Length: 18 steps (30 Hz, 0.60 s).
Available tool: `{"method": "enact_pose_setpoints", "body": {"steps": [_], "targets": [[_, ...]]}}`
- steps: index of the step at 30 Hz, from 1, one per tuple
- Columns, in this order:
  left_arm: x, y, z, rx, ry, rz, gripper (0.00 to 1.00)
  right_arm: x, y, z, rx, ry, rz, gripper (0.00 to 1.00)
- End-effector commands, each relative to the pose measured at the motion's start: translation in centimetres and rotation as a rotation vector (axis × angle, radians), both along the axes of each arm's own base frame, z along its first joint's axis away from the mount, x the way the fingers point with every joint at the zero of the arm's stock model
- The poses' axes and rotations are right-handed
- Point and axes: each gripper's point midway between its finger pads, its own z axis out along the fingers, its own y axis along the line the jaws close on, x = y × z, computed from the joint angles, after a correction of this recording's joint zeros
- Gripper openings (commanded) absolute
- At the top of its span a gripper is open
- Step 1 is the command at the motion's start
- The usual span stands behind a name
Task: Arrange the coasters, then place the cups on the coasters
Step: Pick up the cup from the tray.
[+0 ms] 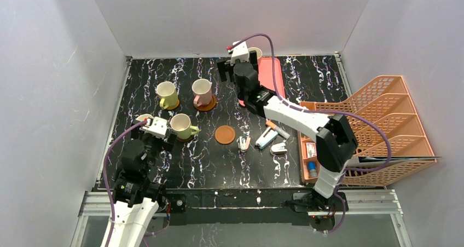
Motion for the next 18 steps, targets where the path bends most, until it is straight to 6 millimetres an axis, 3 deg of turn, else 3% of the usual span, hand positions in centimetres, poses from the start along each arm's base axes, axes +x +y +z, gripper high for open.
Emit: {"method": "enact_pose_setpoints", "body": {"steps": [1,5,13,18], "targets": [[0.0,0.2,-0.2,0.002,0.002,0.012,0.98,1.7,0.5,-6.1,-0.061,0.161,0.001,0.98],[0.0,0.3,-0.2,0.001,0.002,0.015,0.98,4.0,0.0,-7.3,-0.073,0.162,-0.03,0.98],[0.0,0.2,-0.2,0.0,-0.001,0.01,0.98,11.0,-1.8,-6.7,-0.042,0.175,-0.173,0.98],[0.0,0.2,-0.2,-0.001,0.0,0.007,0.98,14.4,-2.0,-9.2,-0.126,0.164,-0.258,0.98]]}}
